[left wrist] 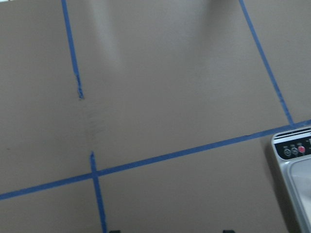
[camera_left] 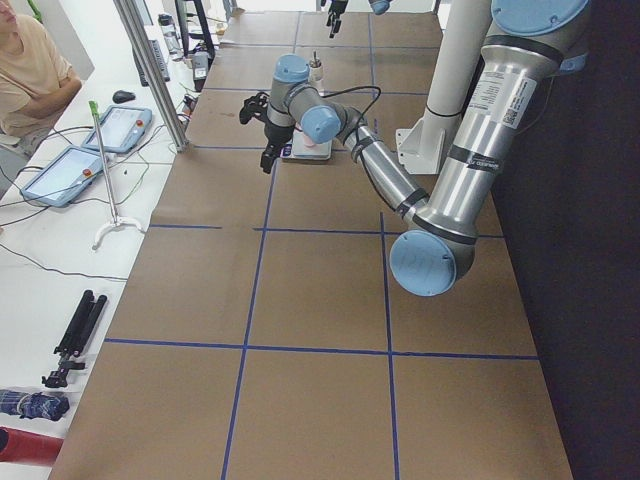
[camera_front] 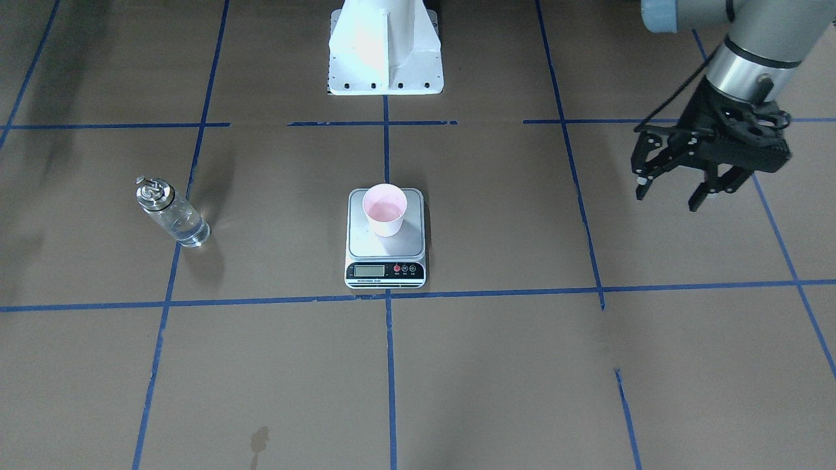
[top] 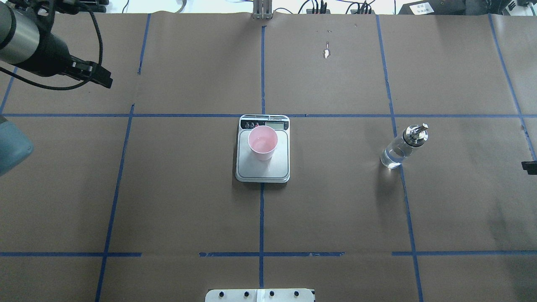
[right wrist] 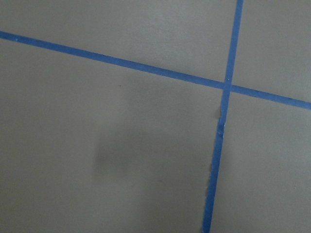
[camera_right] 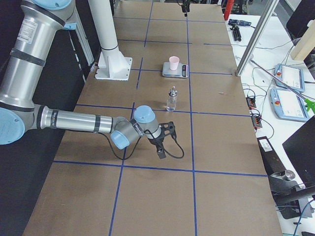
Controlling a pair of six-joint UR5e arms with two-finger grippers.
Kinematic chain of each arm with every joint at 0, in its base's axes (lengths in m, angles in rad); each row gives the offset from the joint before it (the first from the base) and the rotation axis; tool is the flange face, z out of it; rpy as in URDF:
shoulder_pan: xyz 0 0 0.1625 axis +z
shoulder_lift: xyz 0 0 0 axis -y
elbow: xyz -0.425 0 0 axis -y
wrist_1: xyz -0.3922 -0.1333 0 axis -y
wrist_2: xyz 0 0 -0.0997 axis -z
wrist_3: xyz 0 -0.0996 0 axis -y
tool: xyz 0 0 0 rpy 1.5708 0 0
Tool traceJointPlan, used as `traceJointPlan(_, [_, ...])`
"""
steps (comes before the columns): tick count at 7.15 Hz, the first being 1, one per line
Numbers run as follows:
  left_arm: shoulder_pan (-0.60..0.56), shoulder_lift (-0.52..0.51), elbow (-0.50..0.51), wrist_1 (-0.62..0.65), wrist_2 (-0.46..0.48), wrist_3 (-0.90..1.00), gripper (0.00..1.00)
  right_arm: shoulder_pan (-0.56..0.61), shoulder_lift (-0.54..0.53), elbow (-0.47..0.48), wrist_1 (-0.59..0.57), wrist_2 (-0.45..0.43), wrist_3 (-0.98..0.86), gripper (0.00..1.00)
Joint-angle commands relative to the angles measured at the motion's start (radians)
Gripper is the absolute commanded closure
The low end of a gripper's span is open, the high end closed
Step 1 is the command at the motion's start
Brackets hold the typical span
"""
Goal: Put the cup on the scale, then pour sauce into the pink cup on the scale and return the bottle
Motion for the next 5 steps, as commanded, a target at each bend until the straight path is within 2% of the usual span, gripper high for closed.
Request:
traceJointPlan(1, [-0.152,0.025,0.15,-0.008,-0.034,0.298,0.19,0.193,0.086,-0.08,-0.148,0.17,-0.218,0.0])
traceJointPlan(2, [-0.21,0.026,0.253,-0.029,-0.118,0.384,0.18,0.202,0.121,-0.072,-0.266,0.169,-0.311,0.0])
traceJointPlan(3, [-0.29,0.046,0.374,-0.104,-0.196,0.487,0.18,0.23,0.193,-0.06,-0.456,0.17,-0.444,0.0])
traceJointPlan(4, [-0.341,0.051,0.525,-0.115,-0.273,0.594,0.0,0.257,0.269,-0.031,-0.67,0.173,-0.555,0.0])
traceJointPlan(5, [-0.344,0.101,0.538,-0.115,-0.292,0.589,0.0,0.315,0.344,0.01,-0.849,0.163,-0.583,0.0])
